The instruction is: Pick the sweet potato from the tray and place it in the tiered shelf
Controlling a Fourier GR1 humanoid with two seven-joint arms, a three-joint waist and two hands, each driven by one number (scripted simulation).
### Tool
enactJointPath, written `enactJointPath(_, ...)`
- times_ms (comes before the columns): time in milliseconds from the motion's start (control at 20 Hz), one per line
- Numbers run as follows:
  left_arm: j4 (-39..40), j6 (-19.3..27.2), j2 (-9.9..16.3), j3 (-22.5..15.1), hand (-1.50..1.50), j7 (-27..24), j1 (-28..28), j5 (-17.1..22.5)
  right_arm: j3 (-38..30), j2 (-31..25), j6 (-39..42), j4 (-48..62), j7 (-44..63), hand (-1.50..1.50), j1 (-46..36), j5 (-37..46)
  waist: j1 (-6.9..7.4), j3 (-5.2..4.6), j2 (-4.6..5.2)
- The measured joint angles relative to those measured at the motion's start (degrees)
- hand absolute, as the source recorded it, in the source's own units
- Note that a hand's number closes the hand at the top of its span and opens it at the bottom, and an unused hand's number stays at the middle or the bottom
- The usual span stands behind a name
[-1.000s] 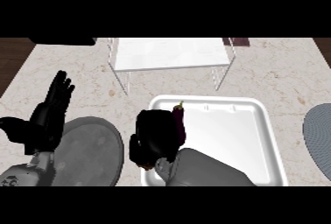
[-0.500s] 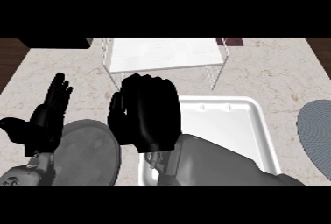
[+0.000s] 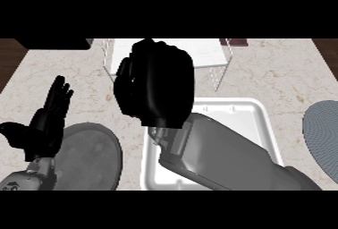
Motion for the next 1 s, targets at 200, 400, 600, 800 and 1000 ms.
enactJointPath(200, -1.10, -0.18, 0.05, 0.08, 0.00, 0.62, 0.35, -0.36, -3.78, 0.14, -0.87, 3.97, -1.95, 1.50, -0.73, 1.45, 0.28, 0.02, 0.18)
enactJointPath(400, -2.66, -1.01, 0.34, 0.74, 0.00, 0.92, 1.59, 0.12, -8.16, 0.32, -3.25, 9.12, -5.14, 1.50, -0.17, 2.50, 0.51, 0.03, 0.34)
enactJointPath(600, -3.89, -1.17, 0.27, 0.84, 0.00, 2.39, 1.12, -0.41, -10.82, 0.43, -6.35, 14.29, -7.87, 1.50, -1.00, 2.95, 0.63, 0.05, 0.44)
enactJointPath(800, -4.30, -2.09, 0.52, 1.73, 0.00, 2.73, 1.13, -0.39, -13.73, 0.56, -11.91, 20.84, -12.40, 1.50, -1.00, 2.75, 0.77, 0.05, 0.54)
enactJointPath(1000, -3.89, -1.89, -0.98, 1.04, 0.00, 2.38, 0.84, -1.47, -14.80, 0.63, -18.39, 29.32, -15.90, 1.50, -3.49, 1.18, 1.16, 0.05, 0.70)
